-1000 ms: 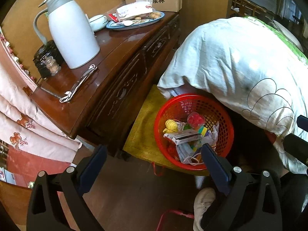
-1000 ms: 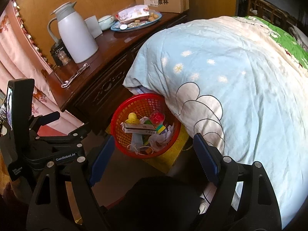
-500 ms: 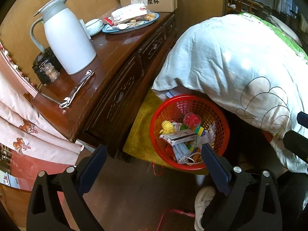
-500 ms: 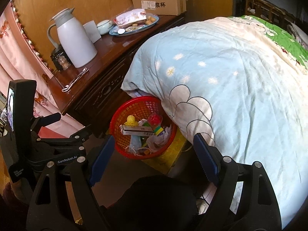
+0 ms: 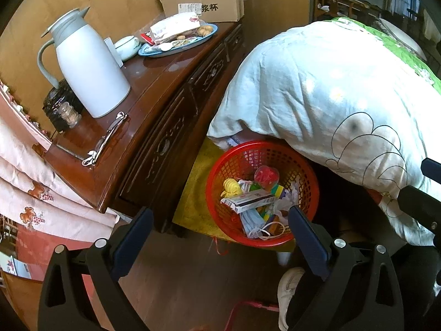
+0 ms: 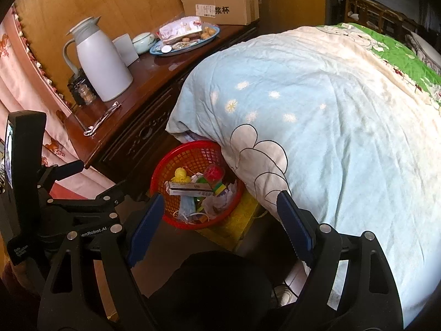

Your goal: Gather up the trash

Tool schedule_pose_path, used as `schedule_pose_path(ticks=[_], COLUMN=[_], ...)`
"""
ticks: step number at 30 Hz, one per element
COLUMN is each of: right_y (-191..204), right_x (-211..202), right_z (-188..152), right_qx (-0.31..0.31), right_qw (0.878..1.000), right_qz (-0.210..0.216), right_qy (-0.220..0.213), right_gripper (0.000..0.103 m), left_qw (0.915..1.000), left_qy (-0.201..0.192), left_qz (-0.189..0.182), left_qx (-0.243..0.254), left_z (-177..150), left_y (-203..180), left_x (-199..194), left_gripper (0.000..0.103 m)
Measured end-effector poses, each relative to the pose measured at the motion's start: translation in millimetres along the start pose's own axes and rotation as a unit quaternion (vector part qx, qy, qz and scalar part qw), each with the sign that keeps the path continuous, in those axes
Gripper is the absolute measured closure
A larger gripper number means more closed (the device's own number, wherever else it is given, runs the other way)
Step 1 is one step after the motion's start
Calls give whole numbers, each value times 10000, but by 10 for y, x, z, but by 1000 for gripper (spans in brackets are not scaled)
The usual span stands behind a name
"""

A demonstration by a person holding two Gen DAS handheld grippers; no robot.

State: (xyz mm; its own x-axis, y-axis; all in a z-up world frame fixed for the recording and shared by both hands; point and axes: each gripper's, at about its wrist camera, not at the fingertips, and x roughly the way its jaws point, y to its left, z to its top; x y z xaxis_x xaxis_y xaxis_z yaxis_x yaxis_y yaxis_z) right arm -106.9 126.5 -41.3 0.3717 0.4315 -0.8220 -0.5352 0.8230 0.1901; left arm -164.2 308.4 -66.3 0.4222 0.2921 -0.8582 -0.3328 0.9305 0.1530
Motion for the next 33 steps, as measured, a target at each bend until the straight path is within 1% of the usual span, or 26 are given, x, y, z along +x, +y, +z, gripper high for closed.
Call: schedule_pose_path(ticks=[6,14,17,22,26,33], right_y=[17,42,62,133,213,286], right_x=[31,59,82,104,211,406], right_z=[-6,-9,-18,-40,-53,-53], right_qx=[-32,-105,-146,-229,-339,-453], right_qw=[9999,9990,9986,9986,9985,9975], right_qz=[-92,-419,-478,-436,-341,-322], right_qy=[60,93,151,176,275,446], right_gripper=[22,22,22,22,22,22], left_qw=[10000,10000,10000,10000,9999,9994], left_qy=[12,43,30,-12,19,252], left_qz=[-12,-29,-27,8,40,122], left_qx=[5,-15,-16,-5,-90,-197], left_z=[-2,-1,-10,-33,-44,-30], left_y=[-11,-3,-9,-9,50,164], left_x=[1,10,-11,-56,-27,212], left_gripper=[7,7,7,7,7,7])
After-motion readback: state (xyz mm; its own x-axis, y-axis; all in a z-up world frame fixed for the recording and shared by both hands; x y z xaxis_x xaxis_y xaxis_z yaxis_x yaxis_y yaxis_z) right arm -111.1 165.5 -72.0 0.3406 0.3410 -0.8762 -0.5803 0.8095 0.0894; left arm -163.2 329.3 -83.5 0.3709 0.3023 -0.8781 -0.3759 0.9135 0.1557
